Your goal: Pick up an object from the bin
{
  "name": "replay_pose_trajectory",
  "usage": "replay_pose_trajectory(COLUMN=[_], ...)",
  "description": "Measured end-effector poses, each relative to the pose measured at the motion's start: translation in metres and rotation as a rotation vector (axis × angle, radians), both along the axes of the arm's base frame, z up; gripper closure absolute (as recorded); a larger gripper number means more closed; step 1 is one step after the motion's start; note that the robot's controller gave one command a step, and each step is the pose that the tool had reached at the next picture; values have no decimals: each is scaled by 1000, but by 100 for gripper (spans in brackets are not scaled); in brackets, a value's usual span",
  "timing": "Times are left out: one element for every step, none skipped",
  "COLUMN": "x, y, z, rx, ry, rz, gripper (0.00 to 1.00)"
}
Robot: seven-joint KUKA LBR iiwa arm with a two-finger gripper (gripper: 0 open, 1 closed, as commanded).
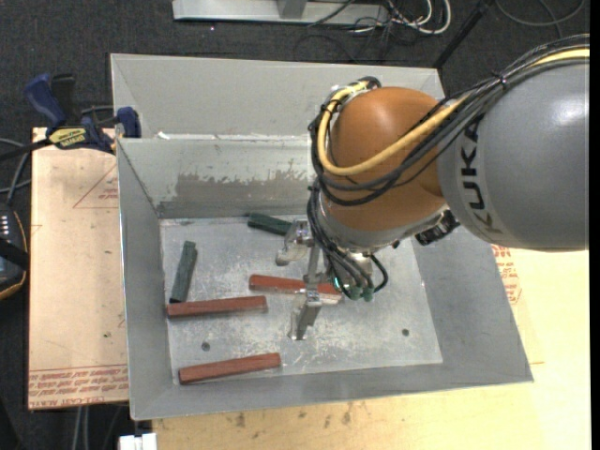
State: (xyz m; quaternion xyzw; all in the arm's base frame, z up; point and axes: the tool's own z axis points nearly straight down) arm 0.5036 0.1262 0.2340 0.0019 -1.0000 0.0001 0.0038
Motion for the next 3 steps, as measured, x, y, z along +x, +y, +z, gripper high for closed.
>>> replay_pose_trajectory(x=[2,-9,-10], y=[-1,31,70], z=[4,-72,-159], rx=[1,3,4], ry=[-8,-12,-15], rz=[-4,14,207], gripper=[0,0,0])
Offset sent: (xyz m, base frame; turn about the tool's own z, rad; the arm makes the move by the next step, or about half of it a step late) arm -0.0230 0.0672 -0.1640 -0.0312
